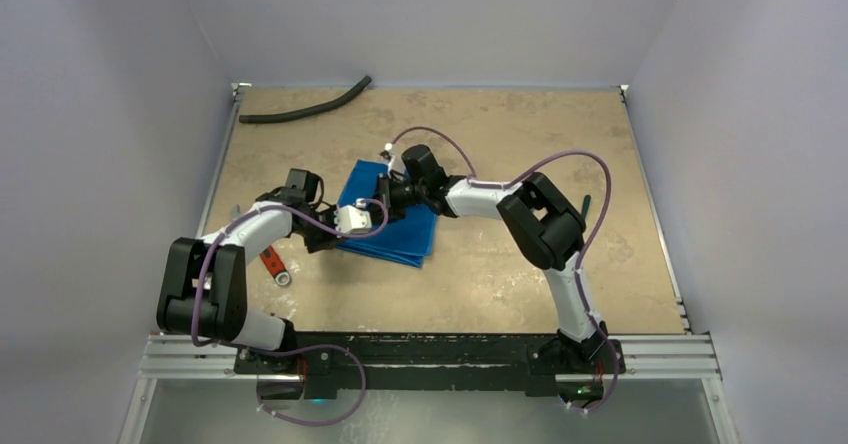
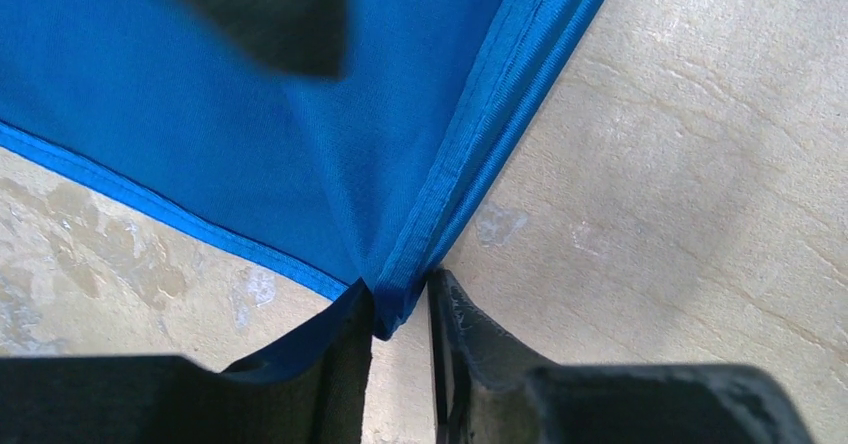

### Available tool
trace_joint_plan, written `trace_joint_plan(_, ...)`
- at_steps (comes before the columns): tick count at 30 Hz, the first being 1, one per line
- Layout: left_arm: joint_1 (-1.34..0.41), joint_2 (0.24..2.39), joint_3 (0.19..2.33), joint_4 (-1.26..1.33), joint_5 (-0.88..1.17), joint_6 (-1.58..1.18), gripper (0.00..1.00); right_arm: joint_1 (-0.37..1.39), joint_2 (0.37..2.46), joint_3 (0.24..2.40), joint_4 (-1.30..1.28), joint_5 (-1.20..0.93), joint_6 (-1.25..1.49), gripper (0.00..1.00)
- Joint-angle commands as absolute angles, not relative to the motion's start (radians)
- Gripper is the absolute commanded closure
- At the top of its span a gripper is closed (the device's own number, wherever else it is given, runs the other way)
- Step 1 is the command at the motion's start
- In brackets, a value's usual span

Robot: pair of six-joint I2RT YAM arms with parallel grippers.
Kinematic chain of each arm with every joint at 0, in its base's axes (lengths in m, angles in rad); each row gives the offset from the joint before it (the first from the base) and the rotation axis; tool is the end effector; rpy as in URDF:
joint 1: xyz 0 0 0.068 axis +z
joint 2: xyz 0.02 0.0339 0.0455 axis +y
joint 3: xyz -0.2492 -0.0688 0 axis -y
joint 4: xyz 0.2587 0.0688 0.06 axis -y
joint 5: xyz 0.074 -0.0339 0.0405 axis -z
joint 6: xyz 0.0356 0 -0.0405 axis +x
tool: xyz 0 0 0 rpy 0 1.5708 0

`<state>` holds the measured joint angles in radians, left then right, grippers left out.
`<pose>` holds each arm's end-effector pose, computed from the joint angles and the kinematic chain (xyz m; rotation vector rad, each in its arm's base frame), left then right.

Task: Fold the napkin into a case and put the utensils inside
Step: Smooth out the upper triangle-folded napkin at the center of the board.

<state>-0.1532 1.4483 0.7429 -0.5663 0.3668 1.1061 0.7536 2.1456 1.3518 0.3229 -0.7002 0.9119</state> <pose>0.2521 -0.0518 0.1363 1.6504 2.1371 -0.2584 0.3269 0.3382 0.1343 -0.3383 2.3824 1.6419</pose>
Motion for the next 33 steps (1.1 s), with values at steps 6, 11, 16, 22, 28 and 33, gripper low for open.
trace_joint_plan(6, -0.152, 1.399, 0.746, -0.567, 0.388, 1.052, 0.63, 0.800, 2.267, 1.505, 0.380, -0.728, 0.998, 0.92)
trace_joint_plan(11, -0.147, 1.383, 0.795, -0.605, 0.420, 1.016, 0.61, 0.802, 2.299, 1.485, 0.386, -0.723, 0.999, 0.93)
trace_joint_plan(16, -0.147, 1.385, 0.834, -0.643, 0.451, 0.999, 0.61, 0.801, 2.312, 1.469, 0.397, -0.718, 1.001, 0.94)
trace_joint_plan(22, -0.147, 1.401, 0.876, -0.663, 0.498, 0.952, 0.61, 0.802, 2.316, 1.459, 0.389, -0.708, 0.985, 0.94)
trace_joint_plan(28, -0.148, 1.449, 0.862, -0.492, 0.482, 0.797, 0.67, 0.801, 2.311, 1.435, 0.399, -0.709, 0.982, 0.94)
trace_joint_plan(33, -0.147, 1.476, 0.799, -0.444, 0.409, 0.835, 0.70, 0.801, 2.287, 1.430, 0.396, -0.728, 0.970, 0.92)
